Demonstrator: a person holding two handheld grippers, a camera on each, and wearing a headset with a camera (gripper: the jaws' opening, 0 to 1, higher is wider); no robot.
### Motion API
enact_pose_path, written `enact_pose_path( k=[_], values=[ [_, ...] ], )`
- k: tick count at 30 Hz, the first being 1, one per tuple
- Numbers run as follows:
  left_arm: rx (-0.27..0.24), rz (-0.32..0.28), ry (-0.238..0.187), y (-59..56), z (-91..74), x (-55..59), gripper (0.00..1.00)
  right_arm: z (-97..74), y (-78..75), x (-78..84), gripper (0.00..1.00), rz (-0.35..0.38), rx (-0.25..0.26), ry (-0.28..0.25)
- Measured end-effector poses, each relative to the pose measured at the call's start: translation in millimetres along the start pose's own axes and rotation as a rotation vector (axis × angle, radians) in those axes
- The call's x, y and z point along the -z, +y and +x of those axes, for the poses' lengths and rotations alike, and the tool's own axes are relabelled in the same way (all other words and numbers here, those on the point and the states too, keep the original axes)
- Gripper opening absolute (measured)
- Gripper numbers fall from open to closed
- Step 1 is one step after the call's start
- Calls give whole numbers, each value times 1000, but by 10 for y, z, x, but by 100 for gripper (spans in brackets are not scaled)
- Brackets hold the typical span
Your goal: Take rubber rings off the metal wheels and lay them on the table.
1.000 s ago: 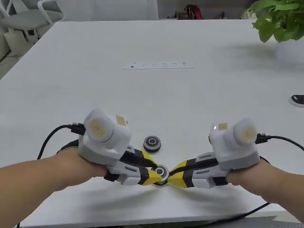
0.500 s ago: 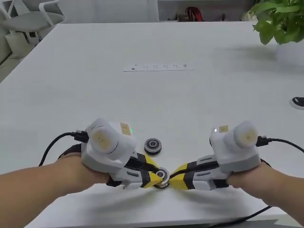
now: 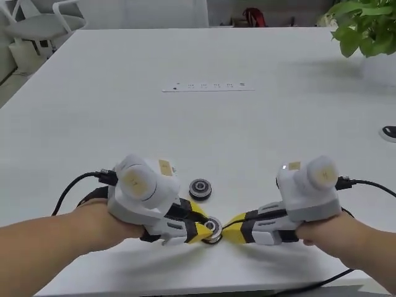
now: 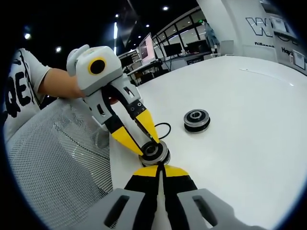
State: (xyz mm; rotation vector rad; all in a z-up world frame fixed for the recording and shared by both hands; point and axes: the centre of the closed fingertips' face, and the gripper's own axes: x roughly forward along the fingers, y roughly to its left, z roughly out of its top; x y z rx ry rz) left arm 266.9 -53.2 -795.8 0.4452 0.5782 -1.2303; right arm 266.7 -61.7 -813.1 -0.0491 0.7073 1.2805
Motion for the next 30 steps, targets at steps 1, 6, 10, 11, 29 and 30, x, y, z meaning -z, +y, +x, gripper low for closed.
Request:
enact_pose_path(
  k=[1, 6, 10, 11, 29, 30],
  values=[
    [-1, 3, 1, 0, 1, 0, 13, -2, 2, 1, 0, 7, -1, 0],
    [-5, 16, 3, -3, 4, 3, 13, -15, -3, -5, 0, 42, -7, -13],
    [-6, 25, 8, -6, 5, 3, 13, -38, -13, -10, 0, 73, -13, -29],
    [-6, 25, 8, -3, 6, 3, 13, -44, -16, -14, 0, 80, -14, -34],
    [-16, 27, 15, 5, 8, 4, 12, -88, -23, -147, 0, 208, -42, -123],
    [-18, 27, 15, 7, 9, 4, 12, -87, -28, -129, 0, 206, -39, -112]
  ],
)
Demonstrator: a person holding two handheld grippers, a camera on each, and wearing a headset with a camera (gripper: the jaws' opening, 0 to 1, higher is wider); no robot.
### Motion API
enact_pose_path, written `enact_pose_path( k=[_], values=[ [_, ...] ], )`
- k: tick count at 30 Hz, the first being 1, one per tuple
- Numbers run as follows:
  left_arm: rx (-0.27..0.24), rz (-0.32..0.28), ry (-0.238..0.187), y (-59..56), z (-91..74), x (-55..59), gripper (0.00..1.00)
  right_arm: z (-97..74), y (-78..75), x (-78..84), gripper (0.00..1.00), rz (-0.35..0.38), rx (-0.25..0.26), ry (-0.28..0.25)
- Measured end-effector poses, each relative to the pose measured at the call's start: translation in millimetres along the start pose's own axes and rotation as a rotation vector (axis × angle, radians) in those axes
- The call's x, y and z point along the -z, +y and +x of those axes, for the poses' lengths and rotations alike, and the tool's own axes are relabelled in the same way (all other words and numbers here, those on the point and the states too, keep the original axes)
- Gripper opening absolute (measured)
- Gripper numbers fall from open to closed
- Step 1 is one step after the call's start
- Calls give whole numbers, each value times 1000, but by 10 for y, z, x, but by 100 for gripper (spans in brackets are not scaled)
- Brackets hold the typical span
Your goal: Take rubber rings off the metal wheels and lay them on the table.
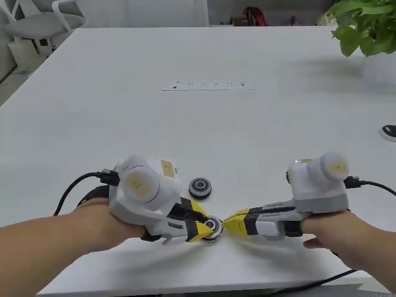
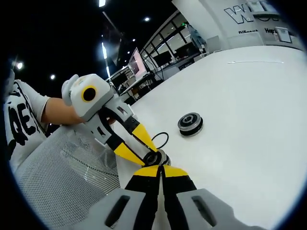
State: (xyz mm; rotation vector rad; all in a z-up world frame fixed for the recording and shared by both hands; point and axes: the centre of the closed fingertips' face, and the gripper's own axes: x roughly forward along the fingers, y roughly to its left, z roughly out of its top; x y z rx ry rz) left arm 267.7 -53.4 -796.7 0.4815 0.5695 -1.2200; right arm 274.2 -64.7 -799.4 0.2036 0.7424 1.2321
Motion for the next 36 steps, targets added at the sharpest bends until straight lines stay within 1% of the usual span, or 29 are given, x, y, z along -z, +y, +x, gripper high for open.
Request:
enact_pose_path(
  k=[1, 11, 21, 36],
  values=[
    [-2, -2, 0, 0, 1, -2, 12, 7, -2, 5, 0, -14, 3, 4],
    [-15, -13, 4, 6, 7, -4, 12, 7, 13, -13, 0, 16, 1, -7],
    [-26, -13, 14, 2, 11, -7, 12, 9, 48, -25, 0, -4, 6, 2],
    [-34, -21, 22, 9, 7, 1, 12, 29, 86, -37, 0, -27, -3, 17]
  ],
)
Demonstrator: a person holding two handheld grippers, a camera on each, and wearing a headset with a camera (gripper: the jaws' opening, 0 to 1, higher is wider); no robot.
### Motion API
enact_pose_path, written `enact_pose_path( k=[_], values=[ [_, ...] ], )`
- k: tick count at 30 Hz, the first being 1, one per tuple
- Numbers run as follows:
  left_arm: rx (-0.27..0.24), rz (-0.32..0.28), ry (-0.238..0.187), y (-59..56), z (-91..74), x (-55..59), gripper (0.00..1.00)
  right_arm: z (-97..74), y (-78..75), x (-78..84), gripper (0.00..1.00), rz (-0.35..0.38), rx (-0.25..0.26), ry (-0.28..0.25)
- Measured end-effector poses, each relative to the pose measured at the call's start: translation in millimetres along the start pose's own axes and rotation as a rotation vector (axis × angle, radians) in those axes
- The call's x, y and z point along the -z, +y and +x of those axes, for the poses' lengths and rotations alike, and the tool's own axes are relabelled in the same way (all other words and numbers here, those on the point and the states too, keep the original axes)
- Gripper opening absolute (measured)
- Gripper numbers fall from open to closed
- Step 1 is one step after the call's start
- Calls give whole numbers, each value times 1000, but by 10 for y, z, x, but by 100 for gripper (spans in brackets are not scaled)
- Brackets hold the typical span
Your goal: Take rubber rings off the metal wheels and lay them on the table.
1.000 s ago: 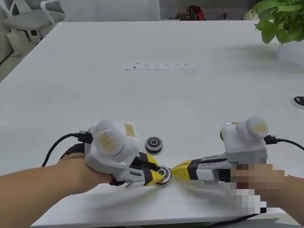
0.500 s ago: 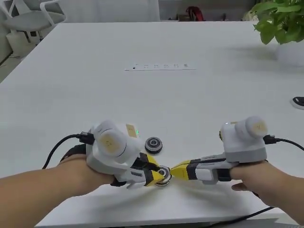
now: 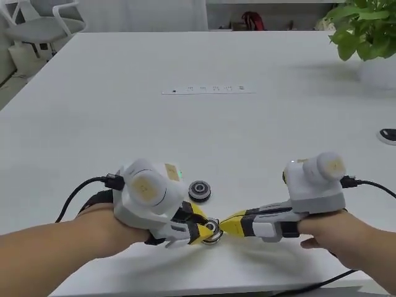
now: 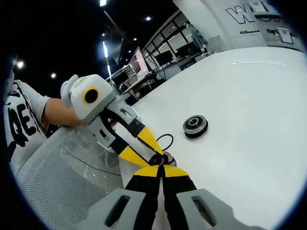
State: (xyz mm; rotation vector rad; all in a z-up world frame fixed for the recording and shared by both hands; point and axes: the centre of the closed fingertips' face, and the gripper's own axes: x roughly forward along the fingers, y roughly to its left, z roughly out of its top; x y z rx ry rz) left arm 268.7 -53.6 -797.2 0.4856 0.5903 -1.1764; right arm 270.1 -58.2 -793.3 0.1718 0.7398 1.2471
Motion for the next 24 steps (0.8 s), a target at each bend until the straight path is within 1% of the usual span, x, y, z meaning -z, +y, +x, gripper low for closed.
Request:
enact_pose_path(
  k=[12, 15, 16, 17, 18, 19, 20, 21, 22, 24],
  values=[
    [-1, -1, 3, -8, -2, -6, 12, 7, 52, -10, 0, -6, -15, -4],
    [-1, -1, 3, -11, -2, -6, 12, 8, 81, -15, 0, -6, -26, -7],
    [-1, -1, 3, -12, -2, -6, 12, 11, 183, -19, 0, -9, -85, -6],
    [-3, -2, 3, -9, -1, -6, 12, 24, 259, -33, 0, 32, -111, -16],
    [-4, -2, 3, -9, -1, -6, 12, 52, 245, -3, 0, -26, -87, 6],
    [-4, -4, 3, -8, -1, -6, 12, 67, 243, 41, 0, -57, -79, 36],
    [-4, 3, 5, -7, -4, -2, 12, 62, 240, 17, 0, -47, -77, 17],
    [-5, -3, 2, -8, -3, -3, 12, 53, 220, 29, 0, -30, -74, 25],
    [-6, -3, 2, -6, -3, -2, 12, 31, 170, 17, 0, -38, -57, 12],
    [-7, -2, 3, -8, -2, -2, 12, -1, 121, -21, 0, -28, -43, -9]
  ],
)
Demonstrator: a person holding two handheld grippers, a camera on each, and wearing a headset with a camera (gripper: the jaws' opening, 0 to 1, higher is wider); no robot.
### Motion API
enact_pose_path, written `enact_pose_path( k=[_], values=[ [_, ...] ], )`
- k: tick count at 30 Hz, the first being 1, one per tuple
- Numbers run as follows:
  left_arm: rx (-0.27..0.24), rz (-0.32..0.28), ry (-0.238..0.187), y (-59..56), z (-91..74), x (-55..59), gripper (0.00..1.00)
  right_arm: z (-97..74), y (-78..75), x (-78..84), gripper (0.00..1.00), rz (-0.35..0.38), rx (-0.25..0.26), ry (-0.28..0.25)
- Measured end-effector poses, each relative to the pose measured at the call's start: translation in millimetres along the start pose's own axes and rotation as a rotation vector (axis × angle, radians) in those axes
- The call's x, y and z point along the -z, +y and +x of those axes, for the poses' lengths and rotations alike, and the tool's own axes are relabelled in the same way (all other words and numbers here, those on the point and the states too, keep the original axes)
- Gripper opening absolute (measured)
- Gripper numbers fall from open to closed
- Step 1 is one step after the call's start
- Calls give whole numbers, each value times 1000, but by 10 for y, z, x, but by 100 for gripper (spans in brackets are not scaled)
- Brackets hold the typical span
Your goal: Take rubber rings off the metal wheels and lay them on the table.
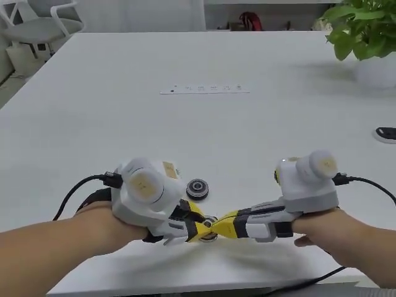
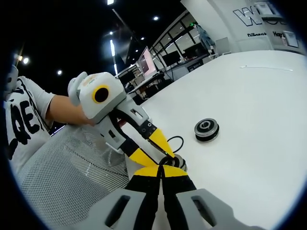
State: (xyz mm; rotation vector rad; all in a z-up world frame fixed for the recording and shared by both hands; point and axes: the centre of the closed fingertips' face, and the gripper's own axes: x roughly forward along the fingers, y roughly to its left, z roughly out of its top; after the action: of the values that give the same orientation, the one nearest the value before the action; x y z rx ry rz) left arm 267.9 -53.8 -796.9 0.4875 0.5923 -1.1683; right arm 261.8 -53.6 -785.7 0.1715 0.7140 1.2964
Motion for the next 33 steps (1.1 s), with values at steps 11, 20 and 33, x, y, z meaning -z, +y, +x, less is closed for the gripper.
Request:
enact_pose_path(
  k=[11, 20, 33],
  values=[
    [-1, 2, 0, 1, -2, 4, 12, -51, -161, -1, 5, 23, 66, -9],
    [-1, 2, 1, 3, -2, 5, 12, 21, -186, 45, 4, 36, 75, 21],
    [-3, 2, 0, 6, -2, 7, 12, 9, -169, 35, 0, 41, 89, 31]
  ],
)
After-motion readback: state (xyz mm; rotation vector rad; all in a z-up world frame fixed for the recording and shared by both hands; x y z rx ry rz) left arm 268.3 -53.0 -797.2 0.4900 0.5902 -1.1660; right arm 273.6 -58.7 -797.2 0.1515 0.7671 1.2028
